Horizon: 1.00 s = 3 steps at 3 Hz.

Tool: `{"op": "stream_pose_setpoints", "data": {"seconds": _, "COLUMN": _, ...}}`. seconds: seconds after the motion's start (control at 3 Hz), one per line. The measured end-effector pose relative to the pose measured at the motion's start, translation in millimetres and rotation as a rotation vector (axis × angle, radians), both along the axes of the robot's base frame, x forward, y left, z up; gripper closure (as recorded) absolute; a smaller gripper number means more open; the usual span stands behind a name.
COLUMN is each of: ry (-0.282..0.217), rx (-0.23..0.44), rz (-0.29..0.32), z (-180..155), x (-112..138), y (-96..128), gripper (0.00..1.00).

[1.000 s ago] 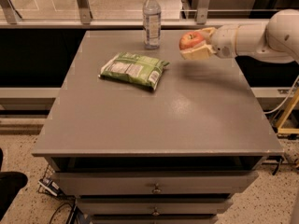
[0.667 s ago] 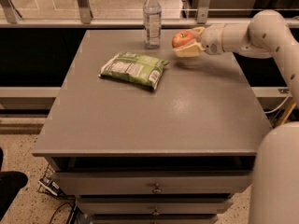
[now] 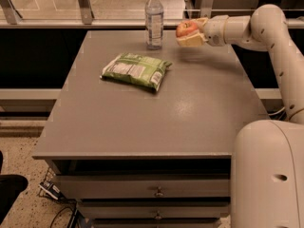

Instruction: Move apple near blue plastic bottle

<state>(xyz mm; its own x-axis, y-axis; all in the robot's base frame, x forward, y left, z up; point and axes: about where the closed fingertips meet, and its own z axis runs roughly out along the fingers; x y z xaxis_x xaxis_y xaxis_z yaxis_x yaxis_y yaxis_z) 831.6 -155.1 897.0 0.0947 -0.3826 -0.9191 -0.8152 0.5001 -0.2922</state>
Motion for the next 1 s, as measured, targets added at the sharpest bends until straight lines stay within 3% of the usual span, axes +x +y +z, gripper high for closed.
{"op": "stream_pose_setpoints", "data": {"seconds": 1.0, "ry": 0.007, "rx": 0.002, "rz": 0.015, "z": -5.1, "x": 2.4, "y": 11.3, "gripper": 0.15}}
